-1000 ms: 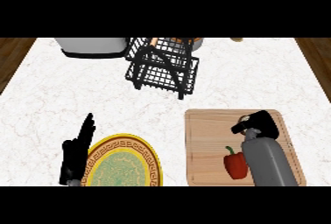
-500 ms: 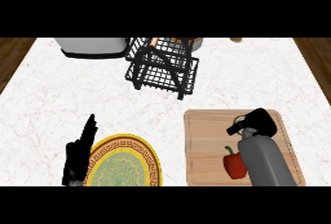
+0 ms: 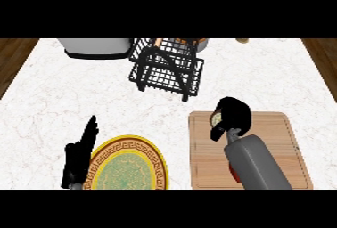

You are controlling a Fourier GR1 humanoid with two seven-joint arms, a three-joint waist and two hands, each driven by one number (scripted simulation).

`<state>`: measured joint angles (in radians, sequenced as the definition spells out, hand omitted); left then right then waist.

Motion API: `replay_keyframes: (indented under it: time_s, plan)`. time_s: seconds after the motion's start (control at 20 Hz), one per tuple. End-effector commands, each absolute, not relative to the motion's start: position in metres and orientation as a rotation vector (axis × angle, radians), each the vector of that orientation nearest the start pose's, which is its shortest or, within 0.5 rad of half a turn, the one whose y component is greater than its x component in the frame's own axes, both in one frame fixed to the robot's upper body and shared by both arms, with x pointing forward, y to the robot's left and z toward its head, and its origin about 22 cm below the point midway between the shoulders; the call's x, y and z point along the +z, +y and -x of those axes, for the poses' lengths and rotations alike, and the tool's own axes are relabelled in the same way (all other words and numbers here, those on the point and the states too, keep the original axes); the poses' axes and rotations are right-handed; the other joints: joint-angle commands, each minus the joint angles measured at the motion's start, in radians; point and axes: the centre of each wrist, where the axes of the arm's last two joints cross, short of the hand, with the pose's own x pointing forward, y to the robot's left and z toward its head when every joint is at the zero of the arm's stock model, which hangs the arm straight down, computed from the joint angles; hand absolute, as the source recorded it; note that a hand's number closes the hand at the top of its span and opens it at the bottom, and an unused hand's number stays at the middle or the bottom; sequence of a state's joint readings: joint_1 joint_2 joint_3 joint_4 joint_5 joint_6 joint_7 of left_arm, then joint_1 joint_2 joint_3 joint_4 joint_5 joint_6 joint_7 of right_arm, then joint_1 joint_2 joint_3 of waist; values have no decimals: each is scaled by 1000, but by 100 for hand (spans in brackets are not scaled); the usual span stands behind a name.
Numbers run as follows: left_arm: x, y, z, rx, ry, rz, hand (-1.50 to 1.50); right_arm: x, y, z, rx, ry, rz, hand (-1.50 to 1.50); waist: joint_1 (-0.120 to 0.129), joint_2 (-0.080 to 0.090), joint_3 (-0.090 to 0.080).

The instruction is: Pick the cupcake from the cutting board and place it in the tiered basket

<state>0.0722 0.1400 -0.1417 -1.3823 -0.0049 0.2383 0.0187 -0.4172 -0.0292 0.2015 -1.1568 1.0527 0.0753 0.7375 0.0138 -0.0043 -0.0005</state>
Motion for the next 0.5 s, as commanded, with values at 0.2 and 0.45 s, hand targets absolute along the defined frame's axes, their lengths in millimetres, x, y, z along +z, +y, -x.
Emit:
replay_keyframes:
  time_s: [0.2,0.45]
  plan:
    - [-49,249,-214,-6,-1282,-263,0,104,-148,-306,779,-1273,801,150,-35,-8,1]
    - [-53,252,-215,19,-1290,-269,0,185,-157,-275,614,-1495,833,150,-38,-8,0]
